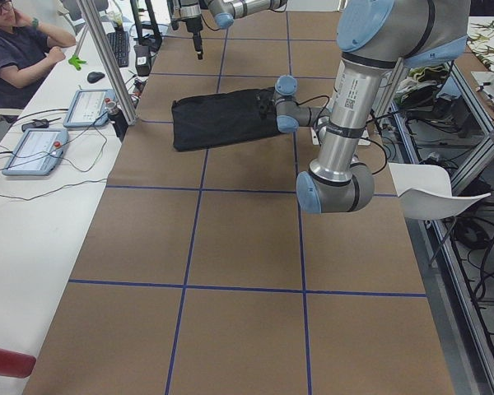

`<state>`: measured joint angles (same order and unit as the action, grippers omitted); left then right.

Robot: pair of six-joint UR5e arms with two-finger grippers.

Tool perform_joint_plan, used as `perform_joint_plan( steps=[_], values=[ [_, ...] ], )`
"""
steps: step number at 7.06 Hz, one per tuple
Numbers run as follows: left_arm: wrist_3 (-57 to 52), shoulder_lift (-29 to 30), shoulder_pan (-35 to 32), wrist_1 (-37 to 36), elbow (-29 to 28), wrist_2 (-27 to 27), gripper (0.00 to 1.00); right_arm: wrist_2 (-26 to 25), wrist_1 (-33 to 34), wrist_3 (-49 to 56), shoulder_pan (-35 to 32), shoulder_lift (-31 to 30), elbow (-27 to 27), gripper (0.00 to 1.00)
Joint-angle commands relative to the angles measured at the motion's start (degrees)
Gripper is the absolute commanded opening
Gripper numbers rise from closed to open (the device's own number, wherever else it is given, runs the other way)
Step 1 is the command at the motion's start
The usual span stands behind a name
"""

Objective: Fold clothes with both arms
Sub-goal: 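Lower the left gripper to the shirt's near corner while the right gripper withdraws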

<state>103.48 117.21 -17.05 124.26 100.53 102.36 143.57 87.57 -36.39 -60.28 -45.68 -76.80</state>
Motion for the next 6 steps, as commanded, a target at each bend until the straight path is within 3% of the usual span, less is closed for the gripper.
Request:
perform_joint_plan(
  steps=[1,2,4,5,6],
  values=[
    [0.1,-0.1,1.7,-0.2,-0.8,0.1,0.99,-0.3,0.0,-0.8,0.4,-0.4,-0.6,1.00],
    [0.3,0.4,2.2,-0.2,-1.8,0.2,0.97,-0.3,0.0,-0.8,0.4,-0.6,-0.6,1.00],
    [0.7,0.8,2.4,-0.2,-2.8,0.4,0.82,-0.3,0.0,-0.8,0.4,-0.6,-0.8,1.00],
    [1.0,0.9,2.4,-0.2,-2.7,0.5,0.57,-0.3,0.0,-0.8,0.4,-0.6,-0.9,1.00],
    [0.9,1.0,2.4,-0.3,-2.4,0.7,0.23,-0.2,0.0,-0.8,0.4,-0.7,-0.9,1.00]
  ],
)
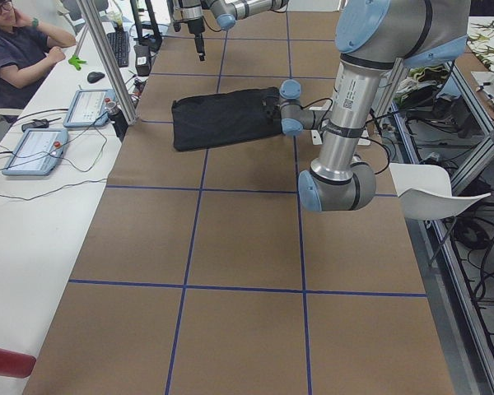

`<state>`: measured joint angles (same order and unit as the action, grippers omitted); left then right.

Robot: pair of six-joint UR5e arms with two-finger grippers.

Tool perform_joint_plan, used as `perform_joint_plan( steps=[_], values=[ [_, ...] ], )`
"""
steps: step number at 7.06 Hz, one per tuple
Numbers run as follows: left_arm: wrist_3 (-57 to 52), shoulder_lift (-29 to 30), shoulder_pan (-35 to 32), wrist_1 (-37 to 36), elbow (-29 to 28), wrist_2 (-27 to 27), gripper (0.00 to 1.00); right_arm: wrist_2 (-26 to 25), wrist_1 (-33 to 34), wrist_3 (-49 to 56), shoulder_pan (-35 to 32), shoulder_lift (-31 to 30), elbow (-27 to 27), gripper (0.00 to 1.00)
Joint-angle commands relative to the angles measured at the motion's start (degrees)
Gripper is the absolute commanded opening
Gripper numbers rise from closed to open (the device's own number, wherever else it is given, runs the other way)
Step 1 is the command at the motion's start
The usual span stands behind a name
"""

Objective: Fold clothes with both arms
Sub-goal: 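Lower the right gripper to the other near corner of the shirt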

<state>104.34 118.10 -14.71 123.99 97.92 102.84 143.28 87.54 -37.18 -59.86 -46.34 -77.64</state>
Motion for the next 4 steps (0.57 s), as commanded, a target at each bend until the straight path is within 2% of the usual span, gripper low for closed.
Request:
perform_joint_plan(
  steps=[1,3,4],
  values=[
    [0.1,0.0,0.0,-0.1,0.3,0.2,0.00,0.1,0.0,0.0,0.1,-0.4,-0.1,1.00],
    [0.1,-0.4,-0.1,-0.2,1.1,0.9,0.00,-0.2,0.0,-0.5,0.8,-0.9,-0.2,1.00],
    [-0.5,-0.8,-1.5,-0.2,2.5,4.6,0.00,-2.5,0.0,-2.8,2.4,-0.9,-0.8,1.00]
  ],
)
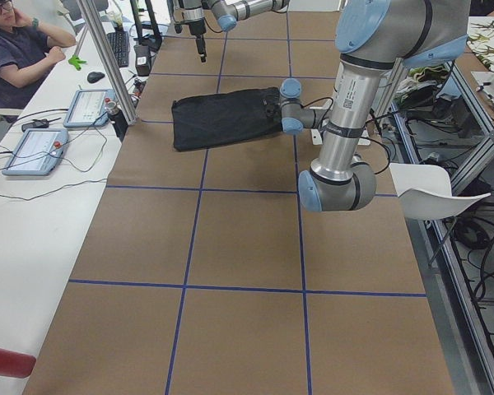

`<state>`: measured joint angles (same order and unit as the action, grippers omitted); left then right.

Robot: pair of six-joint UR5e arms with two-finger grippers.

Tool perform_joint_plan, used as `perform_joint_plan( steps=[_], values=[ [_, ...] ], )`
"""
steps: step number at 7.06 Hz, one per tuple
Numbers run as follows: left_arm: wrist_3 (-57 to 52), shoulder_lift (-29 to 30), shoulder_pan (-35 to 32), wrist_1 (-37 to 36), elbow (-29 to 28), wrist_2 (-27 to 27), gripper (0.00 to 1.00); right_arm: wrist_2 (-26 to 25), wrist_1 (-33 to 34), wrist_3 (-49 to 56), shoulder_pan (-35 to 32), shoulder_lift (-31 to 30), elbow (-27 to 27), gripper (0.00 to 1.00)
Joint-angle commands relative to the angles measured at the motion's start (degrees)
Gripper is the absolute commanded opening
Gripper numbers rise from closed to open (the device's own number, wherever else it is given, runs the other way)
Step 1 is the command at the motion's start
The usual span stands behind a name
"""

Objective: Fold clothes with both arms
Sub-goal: 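Lower the right gripper to the other near corner of the shirt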

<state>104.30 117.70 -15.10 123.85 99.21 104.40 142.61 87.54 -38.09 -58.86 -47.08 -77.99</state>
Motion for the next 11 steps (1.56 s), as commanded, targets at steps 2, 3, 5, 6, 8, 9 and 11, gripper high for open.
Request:
perform_joint_plan(
  steps=[2,3,5,6,8,9,11],
  values=[
    [-2.8,-6.9,-2.6,-1.9,7.1,4.1,0.00,-3.4,-3.0,-10.8,5.0,-0.9,-1.6,1.00],
    [-3.9,-9.0,-2.9,-1.9,8.5,4.1,0.00,-4.9,-9.9,-19.0,8.0,-3.3,-2.7,1.00],
    [-4.0,-9.2,-3.1,-1.9,8.5,4.1,0.00,-8.5,-25.7,-37.9,13.9,-8.4,-4.7,1.00],
    [-4.0,-9.3,-3.1,-2.0,8.5,4.1,0.00,-10.9,-27.1,-41.6,16.7,-11.1,-8.9,1.00],
    [-4.0,-10.0,-3.0,-2.0,8.5,4.2,0.00,-16.7,-26.5,-44.8,23.8,-18.4,-17.9,1.00],
    [-3.9,-10.0,-3.0,-2.0,8.5,4.2,0.00,-17.6,-26.4,-45.1,25.5,-21.4,-20.6,1.00],
    [-3.8,-10.0,-2.9,-2.0,9.2,4.7,0.00,-18.4,-23.7,-45.1,27.1,-23.4,-22.7,1.00]
  ],
)
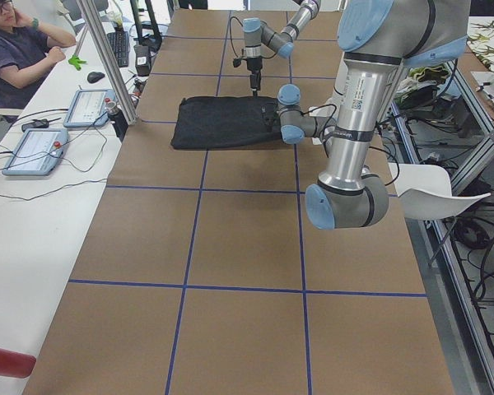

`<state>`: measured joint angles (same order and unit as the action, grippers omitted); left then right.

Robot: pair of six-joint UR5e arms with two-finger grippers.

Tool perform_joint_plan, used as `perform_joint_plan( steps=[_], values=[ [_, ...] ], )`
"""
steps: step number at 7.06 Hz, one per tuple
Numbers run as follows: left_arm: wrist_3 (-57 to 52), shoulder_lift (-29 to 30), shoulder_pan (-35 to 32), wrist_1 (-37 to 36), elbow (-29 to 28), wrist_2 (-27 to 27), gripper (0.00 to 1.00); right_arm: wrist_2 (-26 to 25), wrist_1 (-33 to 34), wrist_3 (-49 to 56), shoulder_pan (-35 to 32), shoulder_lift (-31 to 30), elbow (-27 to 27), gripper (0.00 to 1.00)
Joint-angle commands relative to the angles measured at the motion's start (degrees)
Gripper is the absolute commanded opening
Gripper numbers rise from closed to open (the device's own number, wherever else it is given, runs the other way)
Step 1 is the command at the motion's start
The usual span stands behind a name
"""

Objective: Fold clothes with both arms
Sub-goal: 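Lower the right gripper to the other near corner of the shirt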

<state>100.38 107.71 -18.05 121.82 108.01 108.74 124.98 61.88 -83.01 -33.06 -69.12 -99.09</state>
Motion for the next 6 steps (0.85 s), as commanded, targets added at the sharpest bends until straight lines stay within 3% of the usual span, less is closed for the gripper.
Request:
perform_joint_plan(
  steps=[1,6],
  values=[
    [0.0,0.0,-0.2,-0.1,1.8,2.4,0.00,-2.5,5.1,-0.1,3.2,-1.5,-3.3,1.00],
    [0.1,0.0,-0.4,-1.6,3.0,2.5,0.00,-6.6,6.1,-5.8,10.6,-2.2,-3.8,1.00]
  ],
)
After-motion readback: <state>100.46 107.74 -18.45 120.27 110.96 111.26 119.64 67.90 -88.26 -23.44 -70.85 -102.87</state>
